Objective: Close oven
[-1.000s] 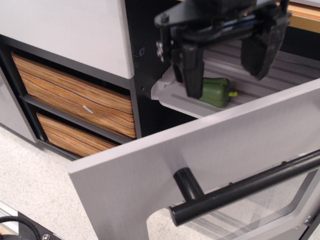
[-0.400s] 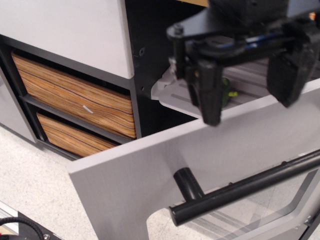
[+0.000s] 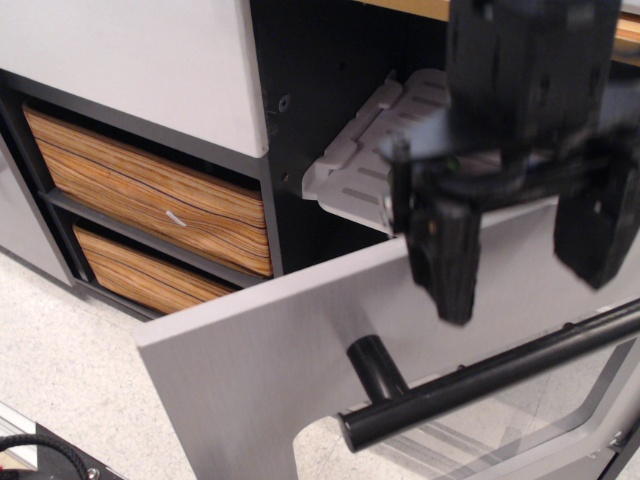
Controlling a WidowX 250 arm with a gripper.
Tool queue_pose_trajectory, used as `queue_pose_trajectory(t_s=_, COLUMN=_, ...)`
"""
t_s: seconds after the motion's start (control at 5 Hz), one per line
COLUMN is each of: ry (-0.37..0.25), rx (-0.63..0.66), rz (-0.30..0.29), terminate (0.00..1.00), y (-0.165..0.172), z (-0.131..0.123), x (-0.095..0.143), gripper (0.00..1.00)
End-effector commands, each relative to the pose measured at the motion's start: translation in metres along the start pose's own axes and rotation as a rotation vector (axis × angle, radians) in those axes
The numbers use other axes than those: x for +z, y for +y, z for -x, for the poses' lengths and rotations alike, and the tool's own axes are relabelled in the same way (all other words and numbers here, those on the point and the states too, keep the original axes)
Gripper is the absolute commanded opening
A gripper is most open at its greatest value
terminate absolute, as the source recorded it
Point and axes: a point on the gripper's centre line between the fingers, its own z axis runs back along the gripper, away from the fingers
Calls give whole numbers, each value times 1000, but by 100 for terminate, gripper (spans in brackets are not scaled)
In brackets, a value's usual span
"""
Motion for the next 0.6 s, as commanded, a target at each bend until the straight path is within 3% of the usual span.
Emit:
queue_pose_trajectory(t_s=0.0, ry=-162, rx=40, rz=53, terminate=0, y=-6, z=-46, x=15, gripper=100)
queue_pose_trajectory(t_s=0.2, ry=-231, rx=52, rz=87, terminate=0, y=-4, z=-64, x=27, gripper=100)
queue_pose_trajectory(t_s=0.4, ry=-235, rx=1, rz=112, terminate=0, y=-1, z=-65, x=33, gripper=100)
